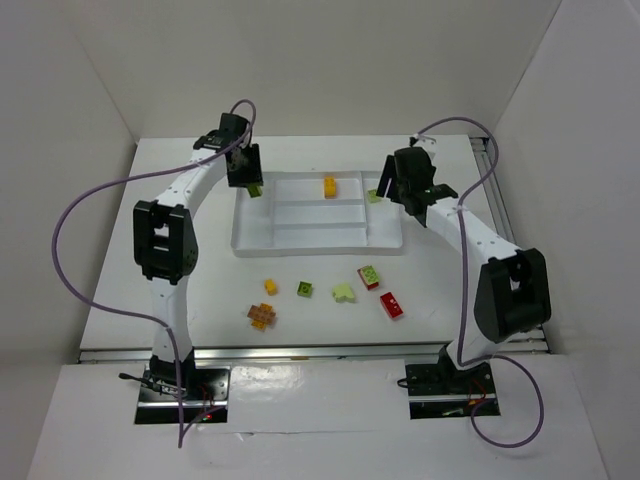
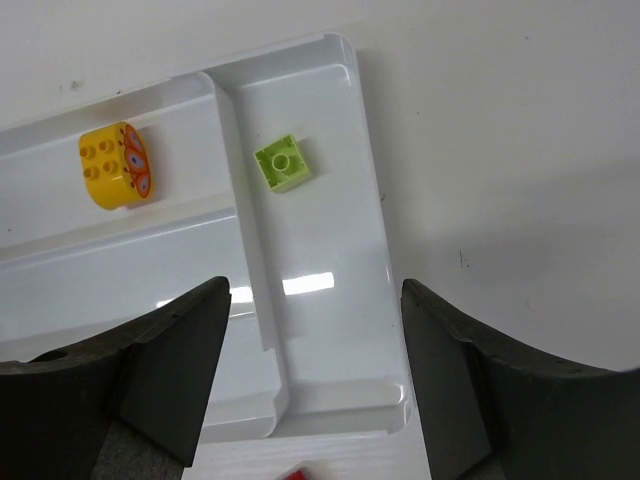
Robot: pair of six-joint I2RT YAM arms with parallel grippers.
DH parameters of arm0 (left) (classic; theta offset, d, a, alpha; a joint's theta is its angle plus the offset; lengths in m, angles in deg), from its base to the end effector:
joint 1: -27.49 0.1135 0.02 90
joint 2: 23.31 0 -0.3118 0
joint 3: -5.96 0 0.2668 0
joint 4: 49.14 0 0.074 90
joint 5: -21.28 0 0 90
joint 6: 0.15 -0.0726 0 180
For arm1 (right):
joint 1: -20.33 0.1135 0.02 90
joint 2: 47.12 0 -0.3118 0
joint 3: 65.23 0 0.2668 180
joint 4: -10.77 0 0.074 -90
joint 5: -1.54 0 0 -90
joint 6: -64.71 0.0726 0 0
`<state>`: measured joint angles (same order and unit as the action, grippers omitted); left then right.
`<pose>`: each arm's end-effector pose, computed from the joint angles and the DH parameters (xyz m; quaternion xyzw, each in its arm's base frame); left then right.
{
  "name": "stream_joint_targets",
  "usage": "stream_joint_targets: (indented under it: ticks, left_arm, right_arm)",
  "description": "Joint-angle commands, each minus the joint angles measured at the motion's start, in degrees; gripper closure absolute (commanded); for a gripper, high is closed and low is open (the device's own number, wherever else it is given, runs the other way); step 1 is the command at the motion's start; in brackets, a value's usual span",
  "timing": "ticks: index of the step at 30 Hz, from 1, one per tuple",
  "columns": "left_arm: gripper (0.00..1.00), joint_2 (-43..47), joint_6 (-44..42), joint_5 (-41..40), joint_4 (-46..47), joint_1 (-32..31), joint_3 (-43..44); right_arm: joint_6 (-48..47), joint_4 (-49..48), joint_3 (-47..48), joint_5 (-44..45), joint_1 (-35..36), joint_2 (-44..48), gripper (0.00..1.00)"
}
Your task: Sort the legos into containers by color
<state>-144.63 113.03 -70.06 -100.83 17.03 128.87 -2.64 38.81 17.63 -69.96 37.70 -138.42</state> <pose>0.5341 -0.0969 0.2748 -0.1081 0.9337 -0.0882 0.3298 0.3942 0.0992 0.3011 0.1129 0.8770 0.0172 0.4667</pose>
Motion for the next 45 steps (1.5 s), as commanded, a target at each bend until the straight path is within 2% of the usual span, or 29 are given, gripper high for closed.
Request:
stream_joint_targets:
  ticks: [1, 2, 3, 4, 7, 11, 15, 19, 20, 24, 30, 34, 38, 42, 45]
  left_arm:
    - [0.36, -1.9, 1.3, -1.5, -3.8, 0.5, 3.6]
    - [0.23, -1.9, 1.9, -1.5, -3.8, 0.5, 3.6]
    - [0.18, -1.2, 1.9, -1.5, -3.8, 0.5, 3.6]
    - [0.08, -0.7, 1.9, -1.5, -3.8, 0.5, 2.9]
    - [0.05, 3.1, 1.9, -3.1, -3.8, -0.5, 1.3]
    - [0.05, 10.3, 0.6, -3.8, -3.3, -2.6, -1.8]
    - [0.10, 18.4, -0.2, -2.6, -1.0, -6.3, -7.8]
    - [0.11, 25.5, -0.2, -1.0, 1.2, -10.0, -16.2]
    - [0.11, 27.7, -0.2, -1.0, 1.2, -10.8, -17.3]
    - [0.11, 29.0, -1.3, 0.5, 1.9, -12.6, -19.2]
    - [0.14, 29.8, -1.3, 2.8, 2.7, -12.6, -19.2]
    - [0.14, 29.8, -1.3, 3.4, 3.3, -12.6, -18.6]
    - [0.14, 29.8, -1.8, 3.9, 3.3, -12.6, -17.3]
    - [0.14, 29.8, -1.8, 3.9, 3.3, -12.6, -17.3]
    - [0.15, 29.3, -1.8, 4.4, 3.3, -12.6, -17.3]
  right_arm:
    - [0.1, -0.3, -3.1, 1.4, 0.0, 3.5, 0.24]
    - [0.1, -0.3, -3.7, 1.4, 0.0, 4.0, 0.22]
    - [0.1, 0.2, -4.2, 2.0, 0.0, 5.0, 0.22]
    - [-0.5, 0.2, -4.9, 2.0, 0.0, 5.0, 0.22]
    - [-1.8, 0.8, -5.6, 1.2, -0.5, 6.1, 0.20]
    - [-1.8, 2.8, -7.9, -1.6, -0.5, 9.0, 0.20]
    - [0.5, 3.9, -11.0, -8.1, -0.5, 13.6, 0.24]
    - [1.6, 5.9, -16.7, -13.1, 4.2, 14.7, 0.21]
    - [1.6, 5.9, -18.7, -13.7, 7.2, 14.7, 0.21]
    - [1.1, 7.0, -20.3, -12.9, 12.9, 13.6, 0.15]
    - [-2.6, 8.3, -19.7, -15.6, 15.6, 10.2, 0.15]
    - [-4.3, 8.3, -19.2, -16.7, 15.6, 8.3, 0.22]
    - [-4.3, 9.9, -19.2, -15.5, 16.1, 5.7, 0.24]
    - [-4.3, 9.9, -19.2, -14.2, 16.6, 6.3, 0.36]
    - [-4.3, 9.9, -19.2, -13.7, 16.6, 6.9, 0.48]
